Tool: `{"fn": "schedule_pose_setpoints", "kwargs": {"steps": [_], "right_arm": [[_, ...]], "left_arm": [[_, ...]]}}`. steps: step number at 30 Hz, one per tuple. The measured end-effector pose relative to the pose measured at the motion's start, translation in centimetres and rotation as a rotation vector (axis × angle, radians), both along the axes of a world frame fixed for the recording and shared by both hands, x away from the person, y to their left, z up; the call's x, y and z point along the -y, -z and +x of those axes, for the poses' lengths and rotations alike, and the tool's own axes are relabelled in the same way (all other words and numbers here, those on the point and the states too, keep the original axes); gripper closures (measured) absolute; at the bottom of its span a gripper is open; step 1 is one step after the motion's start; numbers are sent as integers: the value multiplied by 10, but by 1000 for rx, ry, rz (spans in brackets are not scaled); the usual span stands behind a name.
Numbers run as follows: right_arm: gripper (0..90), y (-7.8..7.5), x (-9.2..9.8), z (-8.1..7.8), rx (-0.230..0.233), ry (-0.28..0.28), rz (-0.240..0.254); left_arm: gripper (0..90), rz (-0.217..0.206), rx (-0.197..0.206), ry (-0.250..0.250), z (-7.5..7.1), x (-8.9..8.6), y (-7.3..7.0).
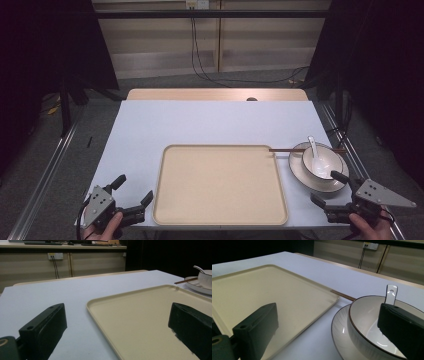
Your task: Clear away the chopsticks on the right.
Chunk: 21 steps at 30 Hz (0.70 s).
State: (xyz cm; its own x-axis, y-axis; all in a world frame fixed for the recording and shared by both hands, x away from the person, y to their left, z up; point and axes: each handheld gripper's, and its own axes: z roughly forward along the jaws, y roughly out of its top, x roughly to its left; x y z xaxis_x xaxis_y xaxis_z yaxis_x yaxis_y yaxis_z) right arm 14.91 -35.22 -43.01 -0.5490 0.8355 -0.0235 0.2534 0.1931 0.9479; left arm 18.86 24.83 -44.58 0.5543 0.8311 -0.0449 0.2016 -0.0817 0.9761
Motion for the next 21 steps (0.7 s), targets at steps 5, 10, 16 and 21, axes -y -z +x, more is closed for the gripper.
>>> {"fn": "schedule_pose_setpoints", "kwargs": {"steps": [5,10,16,21], "right_arm": [[21,0,-1,-1,-1,0,0],[22,0,-1,-2,-13,-9,-8],[64,-1,-1,-2,-22,-33,-14],[48,-6,5,-2,0,-22,-22]], "left_arm": [[15,4,32,59,-2,-1,0],[16,30,26,46,-1,-1,0],[16,4,14,59,2,-1,1],[16,10,29,54,4,-2,0]]}}
